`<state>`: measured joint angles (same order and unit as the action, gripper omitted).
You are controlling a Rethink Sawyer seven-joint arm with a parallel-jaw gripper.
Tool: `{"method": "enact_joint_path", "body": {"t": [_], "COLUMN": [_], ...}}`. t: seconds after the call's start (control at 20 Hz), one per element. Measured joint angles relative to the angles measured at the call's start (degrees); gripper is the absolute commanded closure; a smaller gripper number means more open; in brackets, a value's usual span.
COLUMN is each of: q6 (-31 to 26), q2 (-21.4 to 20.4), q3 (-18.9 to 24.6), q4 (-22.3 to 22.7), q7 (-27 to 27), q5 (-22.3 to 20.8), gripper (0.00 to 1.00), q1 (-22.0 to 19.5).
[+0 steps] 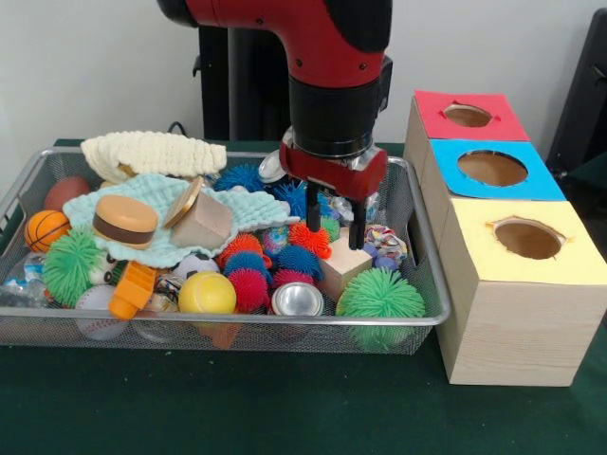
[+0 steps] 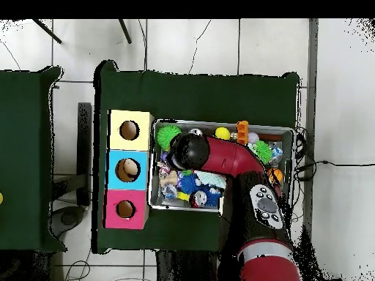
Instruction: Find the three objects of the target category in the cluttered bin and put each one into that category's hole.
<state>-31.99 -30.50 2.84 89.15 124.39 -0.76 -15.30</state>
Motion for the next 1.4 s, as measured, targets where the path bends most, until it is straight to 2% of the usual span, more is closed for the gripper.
{"method": "enact_joint_path", "body": {"t": [0.2,0.6,0.95,1.4], "q6": [0.0,0.1,4.2,12.6], "q2": [0.7,-1.4,-5.5,-7.1], "q3": [0.0,0.0,0.0,0.1], "q4": [-1.5,0.0,6.9,14.7], "q7": [0.0,0.0,0.0,0.0], "q5": [0.0,-0.1,-0.2,-0.2], "gripper": [0.00,0.00,0.00,0.00], "q1": [0.6,1.8,2.3,1.7]}}
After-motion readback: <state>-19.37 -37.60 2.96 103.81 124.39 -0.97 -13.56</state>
